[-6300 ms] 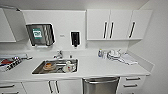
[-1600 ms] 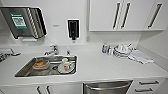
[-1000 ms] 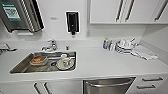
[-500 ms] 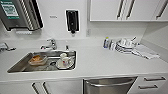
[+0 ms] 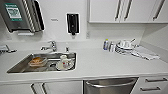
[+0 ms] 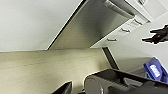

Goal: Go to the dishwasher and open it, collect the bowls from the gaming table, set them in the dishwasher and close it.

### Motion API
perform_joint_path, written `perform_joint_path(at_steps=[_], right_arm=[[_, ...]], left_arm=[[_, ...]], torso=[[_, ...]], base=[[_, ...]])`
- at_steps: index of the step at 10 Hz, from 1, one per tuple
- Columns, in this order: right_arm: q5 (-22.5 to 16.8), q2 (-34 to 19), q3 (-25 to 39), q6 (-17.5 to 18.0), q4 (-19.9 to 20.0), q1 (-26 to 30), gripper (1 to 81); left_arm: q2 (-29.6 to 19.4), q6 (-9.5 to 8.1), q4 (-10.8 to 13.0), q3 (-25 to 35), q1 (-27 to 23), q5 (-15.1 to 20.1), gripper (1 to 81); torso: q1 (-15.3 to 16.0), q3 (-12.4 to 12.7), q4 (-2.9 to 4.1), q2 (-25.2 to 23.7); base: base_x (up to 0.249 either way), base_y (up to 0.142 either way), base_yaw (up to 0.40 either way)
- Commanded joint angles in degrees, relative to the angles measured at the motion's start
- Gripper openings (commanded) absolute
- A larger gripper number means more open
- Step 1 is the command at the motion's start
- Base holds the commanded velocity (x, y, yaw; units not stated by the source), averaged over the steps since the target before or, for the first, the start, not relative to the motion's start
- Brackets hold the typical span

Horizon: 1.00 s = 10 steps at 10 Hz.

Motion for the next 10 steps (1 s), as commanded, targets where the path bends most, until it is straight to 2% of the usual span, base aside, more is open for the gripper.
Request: perform_joint_path(at_steps=[1, 3, 5, 6, 7, 10], right_arm=[[-4.3, -1.5, -0.1, 3.0, 1.6, 7.5, 81.1], [-5.4, -1.5, 0.0, 3.1, 1.7, 9.4, 81.1], [-6.6, -1.3, 0.0, 5.4, 1.8, 12.8, 81.1], [-7.8, -1.2, -0.4, 6.7, 1.7, 14.4, 81.1], [-7.9, -1.2, -0.3, 7.1, 1.9, 16.3, 81.1], [-8.1, -0.8, -0.1, 9.0, 1.9, 22.6, 81.1]], left_arm=[[-1.8, 0.28, 1.5, 0.2, -2.8, 1.5, 81.1], [-1.1, 0.19, 1.4, -0.2, -2.8, 1.4, 81.1], [-0.8, 0.11, 1.3, -0.5, -2.8, 1.4, 81.1], [-0.7, 0.11, 1.4, -0.9, -2.8, 1.4, 81.1], [-0.4, 0.11, 1.4, -1.4, -2.8, 1.4, 81.1], [-0.3, 0.54, 1.5, -1.7, -2.8, 1.2, 81.1]], torso=[[-0.1, -5.4, 0.00, 0.1], [0.7, -6.5, 0.00, -1.2], [1.0, -10.0, 0.00, -1.7], [1.1, -6.4, 0.00, -1.7], [1.1, -8.1, 0.00, -1.7], [1.1, -9.0, 0.00, -1.7]], base=[[0.000, 0.000, 0.000], [0.000, 0.000, 0.000], [0.000, 0.000, 0.000], [0.000, 0.000, 0.000], [0.000, 0.000, 0.000], [0.000, 0.000, 0.000]])
